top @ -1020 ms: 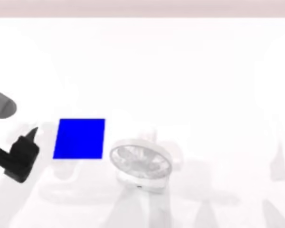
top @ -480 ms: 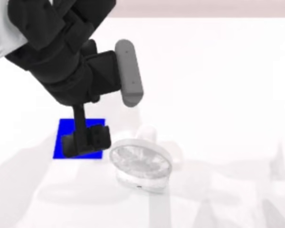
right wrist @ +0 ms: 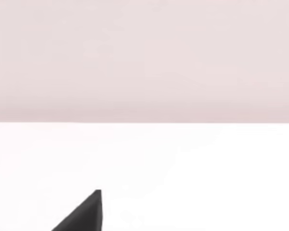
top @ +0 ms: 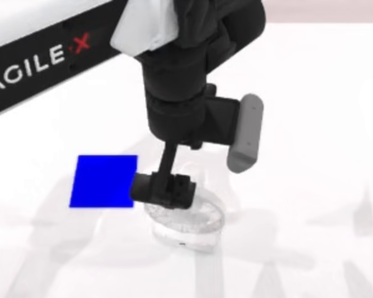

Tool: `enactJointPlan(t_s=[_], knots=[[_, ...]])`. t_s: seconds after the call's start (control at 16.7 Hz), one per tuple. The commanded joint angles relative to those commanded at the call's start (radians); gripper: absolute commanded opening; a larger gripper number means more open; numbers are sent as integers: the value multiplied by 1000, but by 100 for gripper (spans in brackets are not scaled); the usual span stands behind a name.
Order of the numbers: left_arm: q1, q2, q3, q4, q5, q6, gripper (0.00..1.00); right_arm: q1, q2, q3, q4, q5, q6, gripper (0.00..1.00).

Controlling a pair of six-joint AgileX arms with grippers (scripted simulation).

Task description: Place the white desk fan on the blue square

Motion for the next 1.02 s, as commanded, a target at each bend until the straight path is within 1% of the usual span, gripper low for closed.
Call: enactJointPlan(t_s=[0.36, 0.78, 1.02], knots=[[2, 3, -1, 2, 0, 2, 100, 0, 0, 0, 0, 0, 0, 100], [0, -1, -187, 183, 0, 4, 100, 0, 0, 0, 0, 0, 0, 100], [0, 0, -200, 196, 0, 5, 100, 0, 0, 0, 0, 0, 0, 100]])
